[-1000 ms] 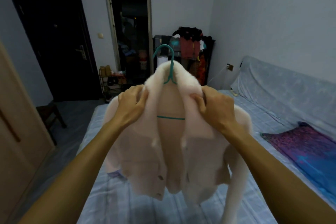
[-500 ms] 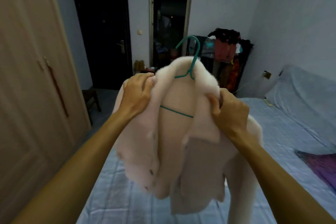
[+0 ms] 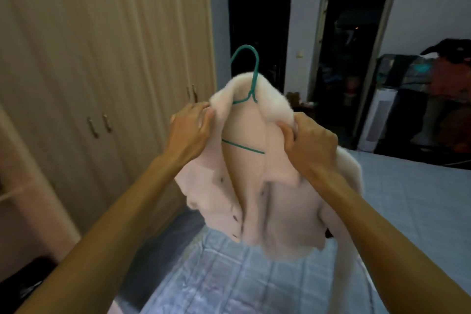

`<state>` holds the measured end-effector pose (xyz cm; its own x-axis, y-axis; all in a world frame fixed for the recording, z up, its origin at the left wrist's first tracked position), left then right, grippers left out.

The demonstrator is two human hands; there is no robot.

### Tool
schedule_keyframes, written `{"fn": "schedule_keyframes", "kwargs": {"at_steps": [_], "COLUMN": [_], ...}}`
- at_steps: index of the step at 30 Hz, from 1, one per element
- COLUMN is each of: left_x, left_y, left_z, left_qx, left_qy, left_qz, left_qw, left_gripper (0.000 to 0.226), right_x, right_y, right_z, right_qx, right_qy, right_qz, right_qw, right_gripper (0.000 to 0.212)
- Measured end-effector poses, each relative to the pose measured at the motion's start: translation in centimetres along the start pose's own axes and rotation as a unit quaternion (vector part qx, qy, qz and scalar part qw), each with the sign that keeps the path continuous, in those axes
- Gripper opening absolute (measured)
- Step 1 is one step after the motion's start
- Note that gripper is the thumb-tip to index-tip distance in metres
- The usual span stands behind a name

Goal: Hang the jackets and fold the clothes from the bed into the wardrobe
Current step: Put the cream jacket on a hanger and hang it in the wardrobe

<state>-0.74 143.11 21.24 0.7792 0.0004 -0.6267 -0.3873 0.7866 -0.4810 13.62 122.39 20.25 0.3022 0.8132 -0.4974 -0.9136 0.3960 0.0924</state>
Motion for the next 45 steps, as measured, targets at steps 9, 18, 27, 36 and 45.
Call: {"fn": "schedule_keyframes", "kwargs": {"at_steps": [9, 18, 27, 36, 45], "left_x": [-12.5, -26.5, -41.1, -55.6, -64.0], "left_y": [4.5, 11.0, 21.5, 32.8, 42.4], "left_z": [-7.5, -14.1, -20.1, -19.3, -11.2], "left_qx": [-0.101, -0.194, -0.28, -0.281, -0.253], "left_qy": [-0.082, -0.152, -0.213, -0.231, -0.266], "left_qz": [0.148, 0.274, 0.317, 0.36, 0.349], "left_qw": [0.98, 0.93, 0.881, 0.859, 0.862], "left_gripper": [0.049, 0.038, 0.038, 0.036, 0.036], "right_x": [1.0, 2.6, 4.7, 7.9, 12.6], "right_y": [11.1, 27.3, 47.9, 65.7, 78.3], "right_z": [0.6, 1.1, 1.5, 6.2, 16.9], "right_qx": [-0.082, -0.141, -0.209, -0.195, -0.2], "right_qy": [0.03, 0.014, -0.002, 0.014, -0.028], "right_qz": [0.14, 0.239, 0.262, 0.31, 0.307], "right_qw": [0.986, 0.961, 0.942, 0.93, 0.93], "right_gripper": [0.035, 0.028, 0.029, 0.027, 0.037]}}
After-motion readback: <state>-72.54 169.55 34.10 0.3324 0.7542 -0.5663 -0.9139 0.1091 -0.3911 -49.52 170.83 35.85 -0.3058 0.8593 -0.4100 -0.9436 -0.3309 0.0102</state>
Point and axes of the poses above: each hand's wrist, its own z-axis towards the middle knuckle, its own x-axis out of the palm, y = z × x, the point moved 4 cm from there along z, towards the middle knuckle, and after that the axes turned 10 degrees about -x, right-handed, at the moved point
